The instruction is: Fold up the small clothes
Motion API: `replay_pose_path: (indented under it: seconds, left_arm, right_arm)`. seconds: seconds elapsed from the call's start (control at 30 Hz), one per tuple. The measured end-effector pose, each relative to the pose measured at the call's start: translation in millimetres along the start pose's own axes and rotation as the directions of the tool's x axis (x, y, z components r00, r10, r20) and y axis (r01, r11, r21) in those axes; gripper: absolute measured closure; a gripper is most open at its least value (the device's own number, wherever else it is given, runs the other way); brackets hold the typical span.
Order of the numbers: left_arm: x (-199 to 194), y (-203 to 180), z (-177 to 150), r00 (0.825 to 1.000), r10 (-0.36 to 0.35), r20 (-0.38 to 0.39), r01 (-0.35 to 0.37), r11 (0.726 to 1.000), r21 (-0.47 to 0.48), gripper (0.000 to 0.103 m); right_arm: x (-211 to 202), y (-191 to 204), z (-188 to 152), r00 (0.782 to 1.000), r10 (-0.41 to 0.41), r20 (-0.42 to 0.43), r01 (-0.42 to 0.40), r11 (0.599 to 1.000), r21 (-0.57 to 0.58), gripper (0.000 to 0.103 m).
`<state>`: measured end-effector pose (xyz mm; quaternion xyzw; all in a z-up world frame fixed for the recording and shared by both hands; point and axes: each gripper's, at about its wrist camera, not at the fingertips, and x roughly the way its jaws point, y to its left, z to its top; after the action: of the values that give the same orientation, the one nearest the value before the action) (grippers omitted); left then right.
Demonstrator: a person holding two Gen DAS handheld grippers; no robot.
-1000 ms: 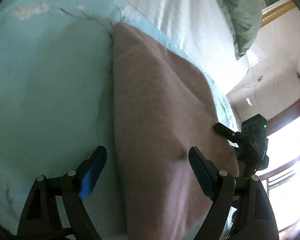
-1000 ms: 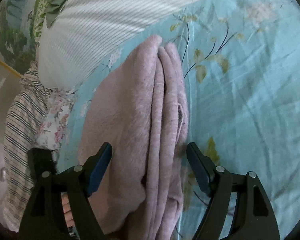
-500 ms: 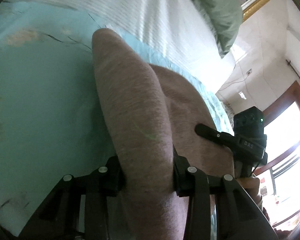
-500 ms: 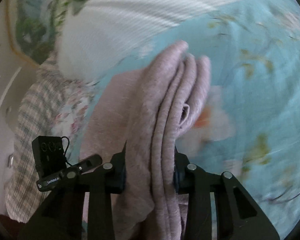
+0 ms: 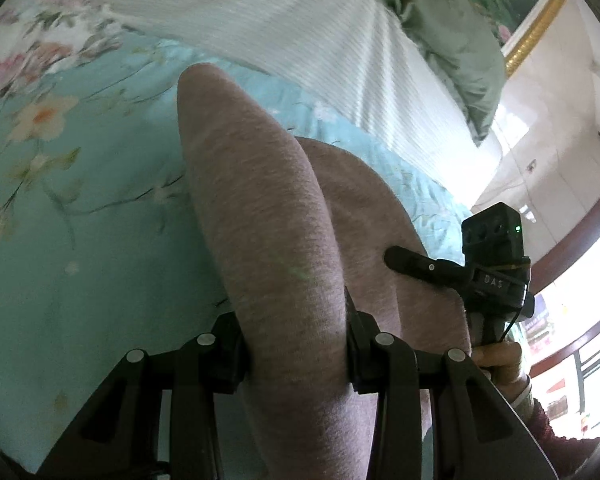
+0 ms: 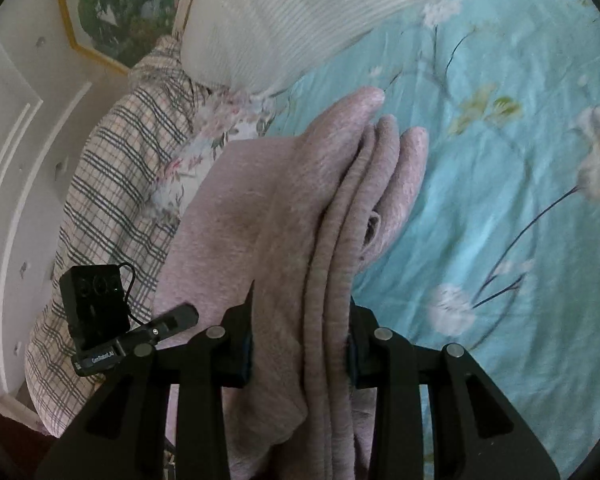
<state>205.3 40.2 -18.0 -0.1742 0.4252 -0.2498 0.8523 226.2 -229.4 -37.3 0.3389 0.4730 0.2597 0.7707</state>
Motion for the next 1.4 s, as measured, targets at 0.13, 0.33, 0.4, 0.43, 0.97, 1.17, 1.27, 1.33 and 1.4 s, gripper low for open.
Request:
replay_pose_path:
  seconds: [0.13,0.33,0.4,0.43,0.97,1.17,1.27,1.33,1.4]
  left_arm:
    - [4.8,14.3,-12.4,1.000,0.018,-0.006,-0.018,1.000,-0.023,0.064]
    - [19.2,26.1,-22.9,0.998,0.058,-0.029,-0.059,0.997,-0.044,0.058]
    - [22.4,30.1,-26.4,0.997,0.071,-0.035,-0.073,0.996,-0.052,0.053]
    - [22.9,32.8,-28.3,0.997,0.074,-0.035,-0.076,0.995,-0.060,0.052]
    - [-36.0,15.1,-35.6,0.985,0.149,0.080,-0.142,0.986,-0.088,0.038]
    - [-41.1,-16.1,-34.2,0.994,0.049,0.099,-0.051,0.999,0.014,0.046]
    - [-31.2,-25.0,-35.8,0.998,0.029,0.064,-0.032,0.999,0.042,0.047]
    - [-27.6,-30.8,-39.6,0.999,0.020,0.044,-0.023,0.997,0.068,0.048]
    - [-26.0,-35.6,-43.2,1.000,0.004,0.030,-0.007,0.995,0.096,0.048]
  right_arm:
    - [10.4,0.4,-7.1,1.000,-0.017,-0.024,0.017,1.000,0.006,0.067]
    - [13.4,-7.6,-10.6,0.998,-0.058,-0.039,0.059,0.998,0.017,0.067]
    - [15.5,-10.9,-13.4,0.996,-0.076,-0.047,0.077,0.997,0.018,0.065]
    - [16.2,-13.6,-15.1,0.996,-0.079,-0.048,0.081,0.996,0.025,0.064]
    - [-42.5,9.0,-5.6,0.966,-0.197,0.169,0.202,0.979,-0.012,0.047]
    - [-13.6,19.4,6.3,0.977,-0.198,0.075,0.202,0.978,-0.045,0.067]
    - [2.6,13.7,7.4,0.979,-0.198,0.035,0.200,0.979,-0.036,0.080]
    - [-0.8,17.2,9.7,0.982,-0.181,0.056,0.183,0.982,-0.040,0.086]
    - [-17.5,20.8,11.7,0.983,-0.137,0.125,0.142,0.989,-0.029,0.093]
